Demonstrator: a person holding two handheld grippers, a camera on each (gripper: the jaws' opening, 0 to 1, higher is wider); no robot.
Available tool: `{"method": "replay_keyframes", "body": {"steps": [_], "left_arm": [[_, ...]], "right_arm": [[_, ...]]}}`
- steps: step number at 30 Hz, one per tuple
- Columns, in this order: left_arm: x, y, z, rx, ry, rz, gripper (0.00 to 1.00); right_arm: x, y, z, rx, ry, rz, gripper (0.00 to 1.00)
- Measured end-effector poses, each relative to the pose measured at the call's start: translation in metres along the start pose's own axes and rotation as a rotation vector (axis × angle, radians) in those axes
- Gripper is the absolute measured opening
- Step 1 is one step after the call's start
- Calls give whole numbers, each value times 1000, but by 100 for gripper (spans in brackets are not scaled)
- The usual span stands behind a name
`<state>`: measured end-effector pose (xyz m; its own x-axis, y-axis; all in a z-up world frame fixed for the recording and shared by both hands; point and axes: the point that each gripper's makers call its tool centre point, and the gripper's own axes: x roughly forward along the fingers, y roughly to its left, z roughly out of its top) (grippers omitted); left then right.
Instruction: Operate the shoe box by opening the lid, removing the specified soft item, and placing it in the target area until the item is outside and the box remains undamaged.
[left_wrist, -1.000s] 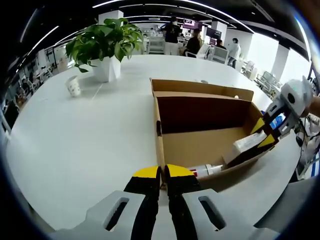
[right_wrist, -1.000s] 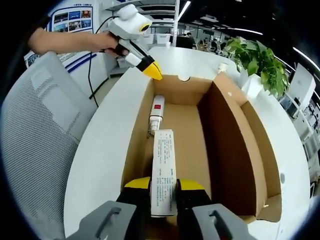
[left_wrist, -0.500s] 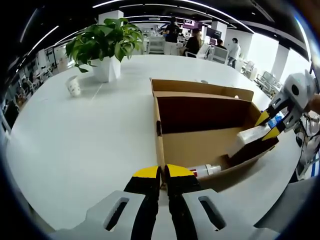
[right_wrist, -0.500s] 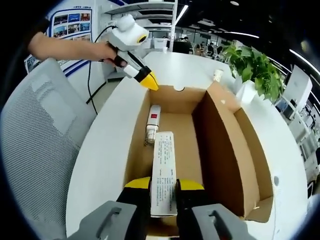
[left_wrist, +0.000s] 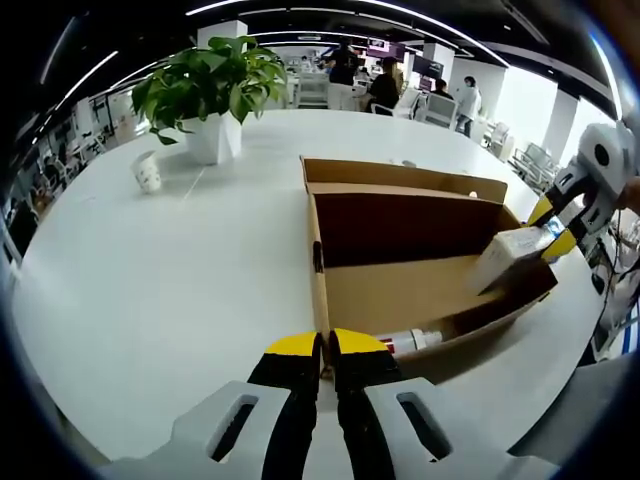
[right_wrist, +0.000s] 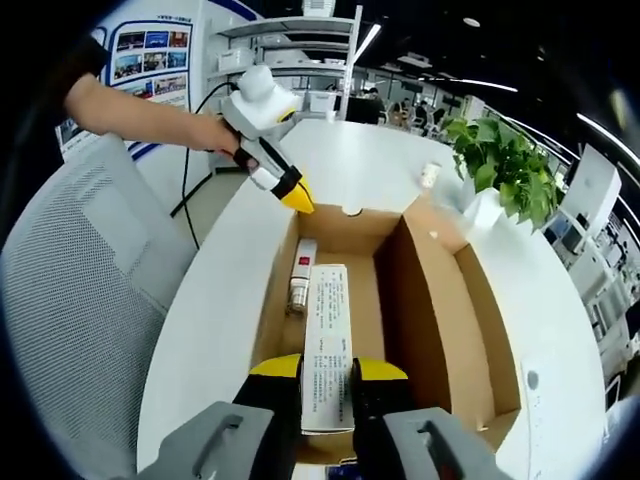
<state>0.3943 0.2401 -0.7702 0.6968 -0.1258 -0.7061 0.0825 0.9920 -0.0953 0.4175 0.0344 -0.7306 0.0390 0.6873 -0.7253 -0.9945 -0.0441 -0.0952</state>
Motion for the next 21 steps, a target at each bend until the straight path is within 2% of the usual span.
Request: {"method": "replay_keyframes", "body": {"steps": [14,21], "left_arm": [[-2,-2,-1,1,0,1,2],[-1,-2,0,2,1,2,2]], "right_arm": [[-31,-7,16,-8,-54,-15,14],[-48,-11,17,-13,-63,-17,14]]}}
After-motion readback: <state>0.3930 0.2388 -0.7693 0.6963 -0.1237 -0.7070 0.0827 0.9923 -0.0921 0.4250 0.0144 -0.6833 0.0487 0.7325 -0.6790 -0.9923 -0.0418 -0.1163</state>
